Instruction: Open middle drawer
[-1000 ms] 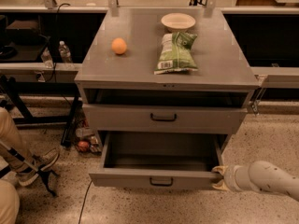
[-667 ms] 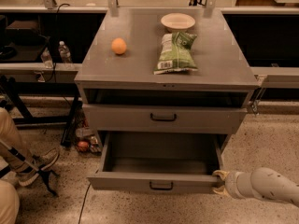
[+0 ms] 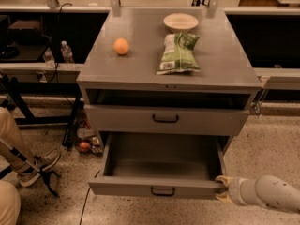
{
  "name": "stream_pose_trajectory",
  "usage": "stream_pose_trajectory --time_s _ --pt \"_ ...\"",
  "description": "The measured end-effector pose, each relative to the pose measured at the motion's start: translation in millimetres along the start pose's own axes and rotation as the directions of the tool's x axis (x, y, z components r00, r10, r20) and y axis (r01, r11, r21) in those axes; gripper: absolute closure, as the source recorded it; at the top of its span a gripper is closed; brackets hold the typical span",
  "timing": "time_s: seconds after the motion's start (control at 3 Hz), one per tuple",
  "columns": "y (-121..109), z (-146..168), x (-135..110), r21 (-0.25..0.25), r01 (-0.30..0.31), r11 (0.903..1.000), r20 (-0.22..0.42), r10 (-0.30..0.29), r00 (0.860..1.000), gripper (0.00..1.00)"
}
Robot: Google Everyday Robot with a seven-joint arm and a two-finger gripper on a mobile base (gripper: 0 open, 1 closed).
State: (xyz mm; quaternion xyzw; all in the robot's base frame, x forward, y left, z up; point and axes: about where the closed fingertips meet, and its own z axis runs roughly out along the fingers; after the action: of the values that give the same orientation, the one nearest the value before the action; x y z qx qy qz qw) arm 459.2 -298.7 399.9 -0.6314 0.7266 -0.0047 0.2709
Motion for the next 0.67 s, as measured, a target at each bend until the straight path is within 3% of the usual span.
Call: stream_pose_trajectory --time_s 0.67 --pt "-2.2 -3.3 -2.1 0.0 0.0 1.0 0.0 0.0 1.0 1.0"
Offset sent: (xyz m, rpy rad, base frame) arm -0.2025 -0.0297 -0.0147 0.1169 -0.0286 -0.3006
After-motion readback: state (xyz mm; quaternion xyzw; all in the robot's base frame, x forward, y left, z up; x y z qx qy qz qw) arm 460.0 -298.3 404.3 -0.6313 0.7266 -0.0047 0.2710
